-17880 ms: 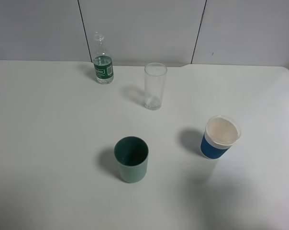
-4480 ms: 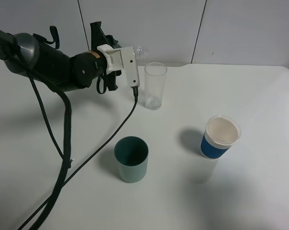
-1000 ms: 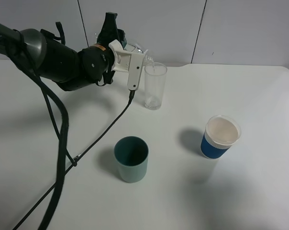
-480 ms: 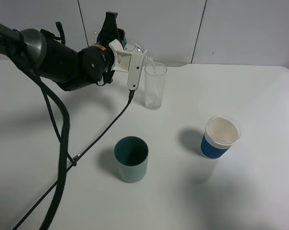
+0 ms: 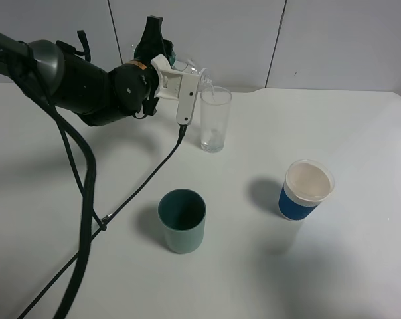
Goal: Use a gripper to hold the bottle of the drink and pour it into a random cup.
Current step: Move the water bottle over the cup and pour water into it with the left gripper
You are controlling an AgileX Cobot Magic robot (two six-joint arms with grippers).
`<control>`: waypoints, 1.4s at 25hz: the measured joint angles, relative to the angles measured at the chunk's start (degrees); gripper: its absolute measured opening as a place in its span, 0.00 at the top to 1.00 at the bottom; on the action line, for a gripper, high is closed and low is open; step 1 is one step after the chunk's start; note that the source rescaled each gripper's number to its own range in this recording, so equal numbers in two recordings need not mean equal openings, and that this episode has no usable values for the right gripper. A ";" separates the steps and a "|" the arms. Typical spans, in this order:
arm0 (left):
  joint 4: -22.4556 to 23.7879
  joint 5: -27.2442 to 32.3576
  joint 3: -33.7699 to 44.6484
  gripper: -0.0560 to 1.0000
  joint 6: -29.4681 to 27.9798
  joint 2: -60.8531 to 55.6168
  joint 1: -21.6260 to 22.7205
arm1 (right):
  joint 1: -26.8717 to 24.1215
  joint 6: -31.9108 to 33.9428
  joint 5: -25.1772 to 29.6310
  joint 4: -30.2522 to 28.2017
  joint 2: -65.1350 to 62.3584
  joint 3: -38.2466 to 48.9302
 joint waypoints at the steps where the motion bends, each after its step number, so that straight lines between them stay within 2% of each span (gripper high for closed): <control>1: 0.00 0.00 0.00 0.92 0.00 0.00 0.00 | 0.00 0.00 0.00 0.00 0.00 0.00; 35: 0.17 -0.44 0.00 0.92 2.22 0.00 0.00 | 0.00 0.00 0.00 0.00 0.00 0.00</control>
